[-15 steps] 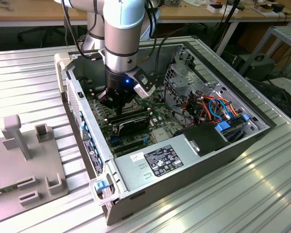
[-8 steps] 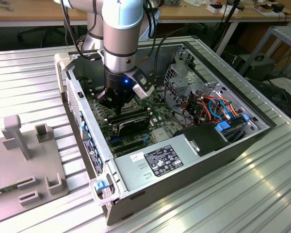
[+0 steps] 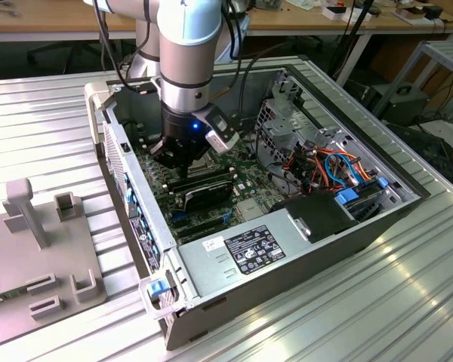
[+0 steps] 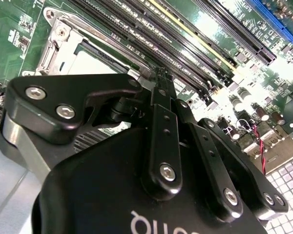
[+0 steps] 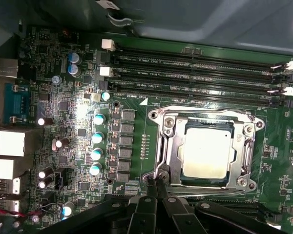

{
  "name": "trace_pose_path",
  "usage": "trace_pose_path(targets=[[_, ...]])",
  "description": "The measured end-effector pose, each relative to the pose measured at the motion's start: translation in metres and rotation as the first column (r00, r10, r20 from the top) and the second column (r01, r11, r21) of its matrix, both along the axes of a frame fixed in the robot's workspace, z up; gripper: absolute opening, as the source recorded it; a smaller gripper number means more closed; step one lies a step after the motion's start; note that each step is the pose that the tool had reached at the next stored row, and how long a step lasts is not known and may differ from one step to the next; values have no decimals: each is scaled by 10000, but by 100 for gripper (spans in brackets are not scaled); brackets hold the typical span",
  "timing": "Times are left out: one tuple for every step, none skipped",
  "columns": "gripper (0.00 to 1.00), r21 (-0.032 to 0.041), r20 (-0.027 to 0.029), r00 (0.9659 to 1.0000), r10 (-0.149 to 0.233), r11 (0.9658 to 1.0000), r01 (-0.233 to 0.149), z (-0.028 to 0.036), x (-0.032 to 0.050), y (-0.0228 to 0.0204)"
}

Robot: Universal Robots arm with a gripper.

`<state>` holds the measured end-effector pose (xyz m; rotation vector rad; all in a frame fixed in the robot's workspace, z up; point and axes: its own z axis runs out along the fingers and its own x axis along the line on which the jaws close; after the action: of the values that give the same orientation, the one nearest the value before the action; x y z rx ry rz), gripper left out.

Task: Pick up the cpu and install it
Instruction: 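Install the second cpu locking lever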

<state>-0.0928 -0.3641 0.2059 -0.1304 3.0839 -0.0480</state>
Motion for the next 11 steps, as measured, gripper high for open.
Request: trace_pose_path(targets=[[11, 0, 2, 10000, 0, 10000, 0, -2, -3, 3], [11, 3, 5, 10000, 0, 10000, 0, -4, -5, 5], [11, 2, 8, 10000, 0, 10000, 0, -6, -7, 5], [11, 2, 11, 10000, 0, 10000, 0, -10, -10, 6], [11, 2, 15, 10000, 0, 10000, 0, -15, -14, 7], [11, 1, 18, 10000, 0, 10000, 0, -19, -17, 7], [11, -1, 22, 10000, 0, 10000, 0, -33, -25, 7], [11, 1, 24, 10000, -1, 10000, 1, -37, -28, 7], [11, 2, 25, 10000, 0, 10000, 0, -39, -29, 7], [11, 3, 27, 10000, 1, 10000, -1, -41, -30, 7], [11, 4, 28, 10000, 0, 10000, 0, -41, -30, 8]])
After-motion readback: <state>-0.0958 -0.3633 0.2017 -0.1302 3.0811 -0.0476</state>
